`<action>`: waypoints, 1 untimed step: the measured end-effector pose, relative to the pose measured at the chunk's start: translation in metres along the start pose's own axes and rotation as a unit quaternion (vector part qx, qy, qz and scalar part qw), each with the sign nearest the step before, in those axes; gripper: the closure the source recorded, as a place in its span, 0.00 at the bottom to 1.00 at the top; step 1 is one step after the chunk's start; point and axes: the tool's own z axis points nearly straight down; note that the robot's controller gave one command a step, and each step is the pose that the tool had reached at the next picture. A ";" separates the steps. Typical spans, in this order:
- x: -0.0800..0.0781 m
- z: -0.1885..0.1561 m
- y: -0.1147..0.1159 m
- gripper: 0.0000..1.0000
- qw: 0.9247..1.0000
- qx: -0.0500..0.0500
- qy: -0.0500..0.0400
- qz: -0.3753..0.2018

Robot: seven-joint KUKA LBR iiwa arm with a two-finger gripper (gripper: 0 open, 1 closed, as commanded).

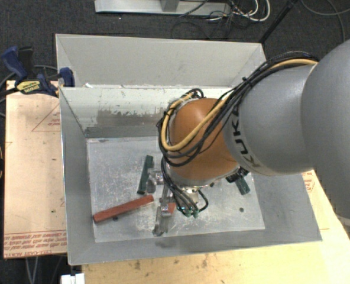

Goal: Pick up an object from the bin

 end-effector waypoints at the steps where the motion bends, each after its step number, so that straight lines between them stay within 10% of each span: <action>1: -0.031 0.070 0.041 0.00 1.000 -0.001 -0.003 -0.004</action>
Offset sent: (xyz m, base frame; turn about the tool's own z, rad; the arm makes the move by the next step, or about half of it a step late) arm 0.0312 0.0385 -0.0660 -0.0040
